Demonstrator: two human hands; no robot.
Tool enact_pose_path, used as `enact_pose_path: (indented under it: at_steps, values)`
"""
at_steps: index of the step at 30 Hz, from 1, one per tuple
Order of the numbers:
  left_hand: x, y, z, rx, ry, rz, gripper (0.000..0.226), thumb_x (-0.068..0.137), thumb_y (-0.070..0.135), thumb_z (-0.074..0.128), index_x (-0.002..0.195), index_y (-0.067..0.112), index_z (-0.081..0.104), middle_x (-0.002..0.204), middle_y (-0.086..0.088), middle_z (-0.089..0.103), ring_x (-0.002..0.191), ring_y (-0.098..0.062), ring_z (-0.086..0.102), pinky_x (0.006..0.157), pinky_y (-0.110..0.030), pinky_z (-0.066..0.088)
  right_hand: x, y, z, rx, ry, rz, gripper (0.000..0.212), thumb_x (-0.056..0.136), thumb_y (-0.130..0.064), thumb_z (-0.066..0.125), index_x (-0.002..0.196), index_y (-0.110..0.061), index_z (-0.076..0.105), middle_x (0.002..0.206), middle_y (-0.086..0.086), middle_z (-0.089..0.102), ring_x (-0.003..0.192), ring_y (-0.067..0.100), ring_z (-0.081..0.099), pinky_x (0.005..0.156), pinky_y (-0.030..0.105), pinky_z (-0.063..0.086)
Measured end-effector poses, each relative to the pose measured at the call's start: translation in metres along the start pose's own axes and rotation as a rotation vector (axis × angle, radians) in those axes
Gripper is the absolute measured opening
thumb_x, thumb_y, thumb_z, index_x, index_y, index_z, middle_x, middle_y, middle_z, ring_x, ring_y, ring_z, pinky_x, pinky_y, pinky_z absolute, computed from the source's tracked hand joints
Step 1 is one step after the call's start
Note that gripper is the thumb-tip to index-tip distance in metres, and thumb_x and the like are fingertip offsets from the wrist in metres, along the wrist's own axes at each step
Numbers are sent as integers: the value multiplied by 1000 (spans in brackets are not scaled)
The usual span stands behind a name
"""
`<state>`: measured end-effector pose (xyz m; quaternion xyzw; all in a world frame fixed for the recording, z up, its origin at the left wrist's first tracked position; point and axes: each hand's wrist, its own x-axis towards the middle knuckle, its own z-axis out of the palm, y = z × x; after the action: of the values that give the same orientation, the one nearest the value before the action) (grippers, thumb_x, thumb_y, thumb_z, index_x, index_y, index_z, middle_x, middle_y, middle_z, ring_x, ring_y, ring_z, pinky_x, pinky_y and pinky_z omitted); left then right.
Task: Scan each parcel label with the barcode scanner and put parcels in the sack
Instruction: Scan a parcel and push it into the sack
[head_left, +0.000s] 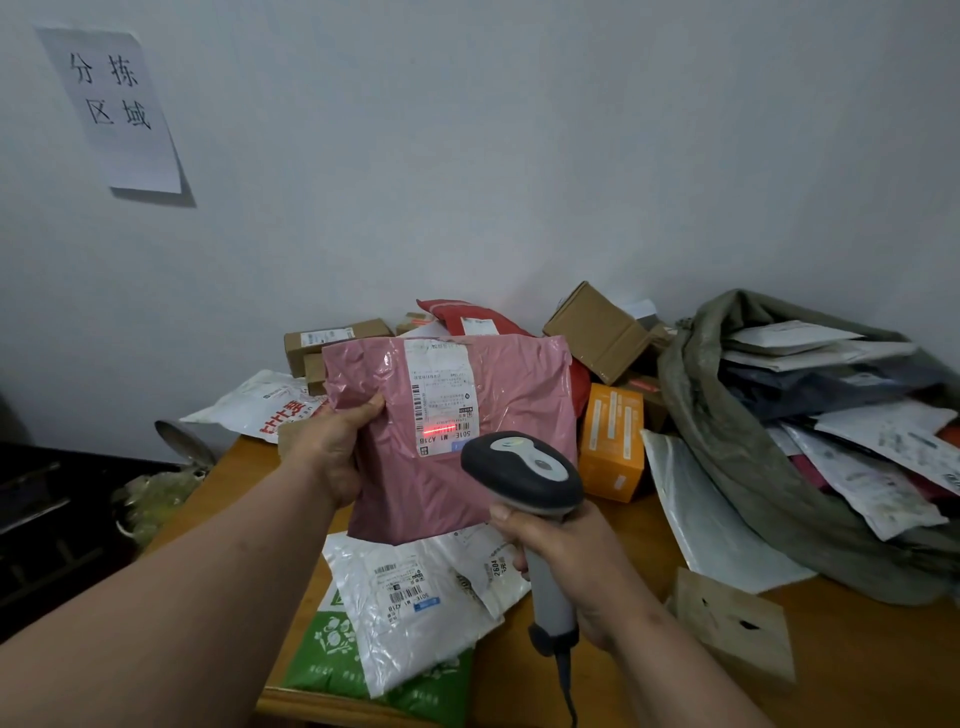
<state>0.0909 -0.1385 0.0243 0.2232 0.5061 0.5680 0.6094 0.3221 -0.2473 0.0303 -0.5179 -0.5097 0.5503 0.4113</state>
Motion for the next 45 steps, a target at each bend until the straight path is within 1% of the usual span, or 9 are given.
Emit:
enact_pose_path:
  at_steps: [13, 19, 23, 27, 30, 33, 39, 41, 45]
  values:
    - [-21, -10, 23, -18, 18, 1, 32, 92, 15, 67, 124, 13, 66, 110, -13, 74, 97, -33, 70, 77, -43, 56, -7, 3, -20, 16, -6, 10, 17, 82, -27, 78, 91, -14, 71, 72, -2, 68, 63, 12, 60, 60, 24, 50]
    - [-25, -17, 40, 9, 5, 2, 7, 93, 14, 64, 99, 17, 68, 103, -11, 73, 101, -34, 67, 99, -50, 49, -7, 5, -36, 15, -20, -5, 10, 83, -28, 77, 90, -22, 71, 72, -9, 69, 65, 6, 62, 60, 20, 50]
    - [-23, -22, 57, 3, -22, -1, 16, 94, 14, 64, 108, 17, 69, 106, -11, 74, 101, -33, 68, 89, -49, 53, -6, 8, -56, 15, 6, 6, 9, 83, -29, 78, 89, -24, 72, 68, -8, 70, 65, 6, 64, 66, 25, 52]
    - [-14, -30, 77, -8, -79, -32, 33, 96, 18, 61, 128, 12, 63, 121, -15, 69, 107, -34, 66, 80, -45, 54, -1, 12, -79, 48, 104, 43, 18, 82, -31, 78, 94, -19, 72, 71, -2, 69, 68, 10, 65, 63, 24, 52]
    - [-3, -34, 96, -49, -102, -57, 34, 98, 17, 58, 131, 12, 62, 119, -13, 69, 96, -30, 70, 73, -44, 57, 6, 14, -96, 87, 215, 75, 23, 81, -34, 79, 99, -21, 70, 79, 0, 71, 67, 10, 66, 58, 19, 50]
    - [11, -35, 123, -91, -129, -108, 34, 96, 19, 59, 130, 14, 63, 123, -16, 68, 108, -34, 66, 77, -49, 53, 17, 14, -111, 170, 311, 101, 30, 80, -36, 78, 105, -24, 67, 92, -1, 70, 74, 13, 68, 60, 21, 53]
    - [30, -37, 194, -126, -196, -180, 13, 98, 20, 59, 107, 12, 65, 97, -13, 75, 93, -32, 70, 84, -52, 56, 45, 12, -138, 483, 358, 94, 68, 58, -39, 93, 120, -28, 66, 121, 3, 68, 114, 25, 63, 89, 49, 58]
    - [39, -39, 218, -117, -236, -208, 16, 98, 20, 60, 110, 10, 64, 98, -15, 76, 86, -34, 73, 66, -50, 61, 52, 8, -148, 566, 383, 33, 78, 50, -44, 96, 121, -26, 69, 120, 5, 71, 114, 28, 65, 89, 51, 58]
    - [51, -53, 276, -58, -336, -269, 19, 100, 21, 57, 115, 12, 64, 99, -16, 76, 90, -34, 73, 71, -52, 60, 57, -8, -180, 511, 569, -75, 67, 60, -45, 86, 121, -25, 67, 112, -1, 74, 103, 18, 70, 81, 36, 60]
